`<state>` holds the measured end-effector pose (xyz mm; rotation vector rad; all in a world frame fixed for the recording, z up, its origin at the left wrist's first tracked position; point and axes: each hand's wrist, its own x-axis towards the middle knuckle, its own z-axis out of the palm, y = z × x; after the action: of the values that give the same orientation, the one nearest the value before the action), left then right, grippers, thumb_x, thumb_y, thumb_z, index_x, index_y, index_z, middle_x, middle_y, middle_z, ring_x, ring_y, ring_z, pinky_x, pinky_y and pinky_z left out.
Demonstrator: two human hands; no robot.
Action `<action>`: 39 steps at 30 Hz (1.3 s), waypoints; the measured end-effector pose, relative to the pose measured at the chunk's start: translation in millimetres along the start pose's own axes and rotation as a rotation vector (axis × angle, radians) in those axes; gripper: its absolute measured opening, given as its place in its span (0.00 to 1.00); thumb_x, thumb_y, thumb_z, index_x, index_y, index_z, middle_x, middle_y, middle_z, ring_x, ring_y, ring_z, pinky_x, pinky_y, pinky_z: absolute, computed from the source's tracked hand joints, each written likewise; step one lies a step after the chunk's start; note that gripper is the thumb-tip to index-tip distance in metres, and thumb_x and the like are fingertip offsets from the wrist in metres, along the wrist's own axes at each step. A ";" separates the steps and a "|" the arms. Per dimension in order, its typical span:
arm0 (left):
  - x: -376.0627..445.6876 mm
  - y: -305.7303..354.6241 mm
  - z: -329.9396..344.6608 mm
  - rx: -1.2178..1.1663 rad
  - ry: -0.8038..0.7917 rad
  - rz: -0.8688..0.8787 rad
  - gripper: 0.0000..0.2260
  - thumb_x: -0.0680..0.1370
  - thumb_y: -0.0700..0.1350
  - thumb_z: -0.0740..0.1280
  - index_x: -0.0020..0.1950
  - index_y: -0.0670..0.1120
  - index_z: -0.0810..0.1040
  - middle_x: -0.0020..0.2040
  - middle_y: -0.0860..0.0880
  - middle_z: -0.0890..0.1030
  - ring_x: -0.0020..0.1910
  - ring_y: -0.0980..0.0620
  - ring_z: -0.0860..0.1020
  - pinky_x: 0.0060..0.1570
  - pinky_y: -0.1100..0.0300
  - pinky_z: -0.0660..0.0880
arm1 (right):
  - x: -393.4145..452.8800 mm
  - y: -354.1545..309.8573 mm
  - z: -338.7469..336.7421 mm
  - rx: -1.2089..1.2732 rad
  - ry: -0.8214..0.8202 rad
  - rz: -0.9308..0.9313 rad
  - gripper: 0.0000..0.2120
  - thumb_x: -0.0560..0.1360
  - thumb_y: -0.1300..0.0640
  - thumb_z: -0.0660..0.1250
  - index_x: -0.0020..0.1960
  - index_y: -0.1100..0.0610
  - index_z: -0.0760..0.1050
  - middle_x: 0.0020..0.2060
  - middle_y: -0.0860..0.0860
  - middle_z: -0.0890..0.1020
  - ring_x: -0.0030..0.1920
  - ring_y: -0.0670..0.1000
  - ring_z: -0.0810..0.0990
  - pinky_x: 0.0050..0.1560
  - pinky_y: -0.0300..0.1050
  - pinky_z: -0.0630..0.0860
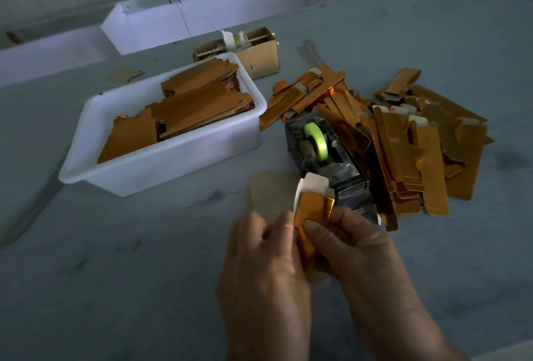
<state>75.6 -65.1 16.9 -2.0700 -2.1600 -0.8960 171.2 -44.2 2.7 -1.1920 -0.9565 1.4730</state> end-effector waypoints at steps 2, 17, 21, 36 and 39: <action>-5.5 6.3 4.0 0.176 -0.035 0.054 0.26 0.53 0.36 0.82 0.50 0.40 0.85 0.34 0.43 0.75 0.32 0.44 0.78 0.21 0.59 0.70 | -0.7 -0.4 0.0 0.008 -0.009 0.000 0.06 0.66 0.53 0.70 0.42 0.52 0.81 0.34 0.56 0.83 0.39 0.55 0.83 0.41 0.50 0.81; -1.6 -11.7 0.3 -0.649 -0.042 -0.401 0.10 0.70 0.39 0.75 0.43 0.55 0.81 0.41 0.51 0.81 0.41 0.59 0.80 0.42 0.58 0.80 | 1.9 -9.1 2.9 0.169 -0.009 0.065 0.10 0.63 0.49 0.67 0.40 0.52 0.81 0.39 0.53 0.84 0.45 0.53 0.83 0.48 0.49 0.80; 10.9 -13.2 -14.3 -0.910 -0.338 -0.543 0.06 0.72 0.41 0.72 0.38 0.52 0.83 0.28 0.49 0.80 0.25 0.54 0.76 0.24 0.62 0.72 | 3.0 -17.4 2.0 0.029 0.004 0.007 0.12 0.62 0.46 0.67 0.39 0.52 0.80 0.35 0.47 0.82 0.43 0.47 0.82 0.46 0.45 0.77; 39.2 15.6 -9.6 -1.275 -0.288 -0.716 0.04 0.75 0.38 0.68 0.40 0.41 0.80 0.29 0.49 0.78 0.21 0.59 0.70 0.20 0.70 0.64 | 52.9 -49.3 -46.3 -0.928 0.186 -0.306 0.05 0.75 0.49 0.65 0.43 0.49 0.78 0.42 0.46 0.79 0.40 0.44 0.78 0.34 0.32 0.71; 41.7 18.5 -4.1 -1.247 -0.300 -0.706 0.05 0.75 0.40 0.68 0.40 0.42 0.80 0.29 0.51 0.78 0.23 0.59 0.69 0.21 0.70 0.64 | 57.2 -48.4 -43.6 -1.049 0.198 -0.216 0.08 0.73 0.45 0.67 0.44 0.48 0.78 0.54 0.50 0.76 0.56 0.53 0.73 0.54 0.50 0.75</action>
<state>86.1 -29.6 43.9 -1.6385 -2.9484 -2.7061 221.2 22.0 27.8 -1.8284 -1.7320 0.6077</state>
